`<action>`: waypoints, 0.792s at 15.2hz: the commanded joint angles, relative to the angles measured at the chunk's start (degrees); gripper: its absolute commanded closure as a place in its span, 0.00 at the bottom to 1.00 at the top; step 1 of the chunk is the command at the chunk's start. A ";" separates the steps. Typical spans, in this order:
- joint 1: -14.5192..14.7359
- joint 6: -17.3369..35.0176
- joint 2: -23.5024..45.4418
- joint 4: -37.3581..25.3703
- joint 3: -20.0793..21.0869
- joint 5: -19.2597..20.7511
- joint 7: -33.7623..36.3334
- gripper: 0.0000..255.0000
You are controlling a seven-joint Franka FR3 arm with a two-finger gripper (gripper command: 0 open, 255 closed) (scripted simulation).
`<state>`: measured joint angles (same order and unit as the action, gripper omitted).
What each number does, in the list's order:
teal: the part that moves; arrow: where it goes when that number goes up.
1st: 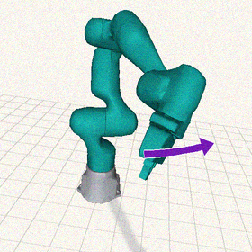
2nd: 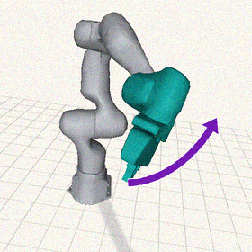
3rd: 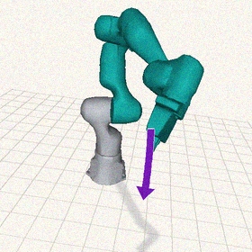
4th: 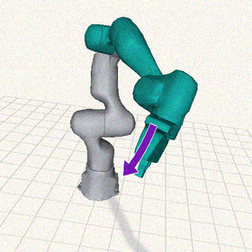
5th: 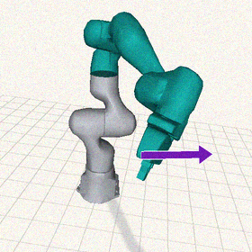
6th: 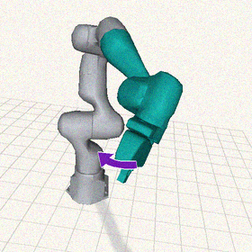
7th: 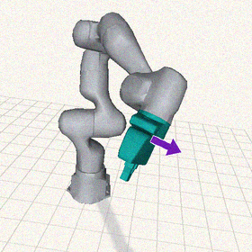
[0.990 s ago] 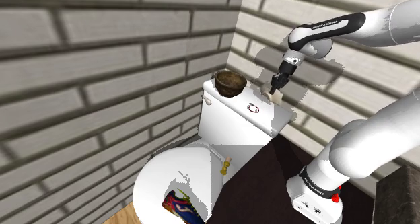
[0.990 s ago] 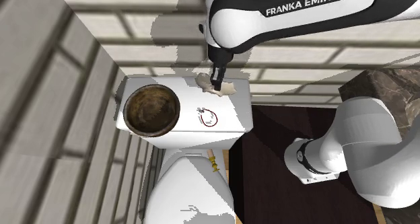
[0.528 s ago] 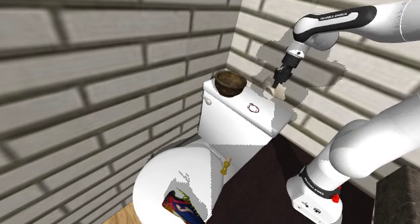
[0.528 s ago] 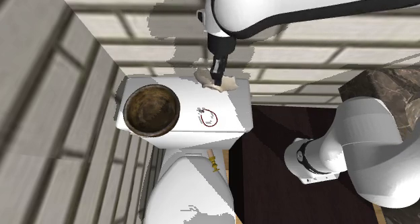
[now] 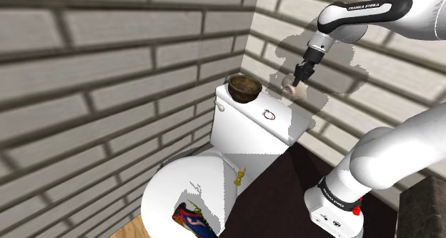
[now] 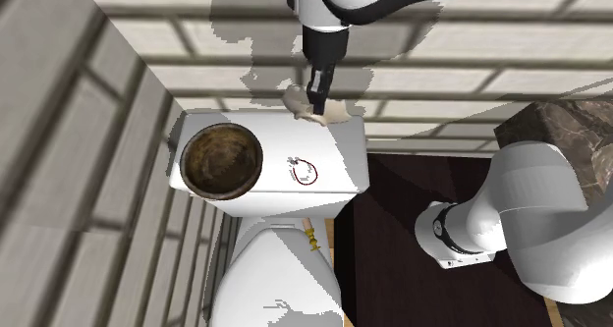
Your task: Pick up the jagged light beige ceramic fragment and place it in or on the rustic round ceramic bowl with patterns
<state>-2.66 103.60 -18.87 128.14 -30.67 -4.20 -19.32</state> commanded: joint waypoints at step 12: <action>3.41 -4.43 6.13 -10.65 2.55 -4.17 4.30 1.00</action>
<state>0.14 99.10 -14.28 118.94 -28.41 -7.47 -15.52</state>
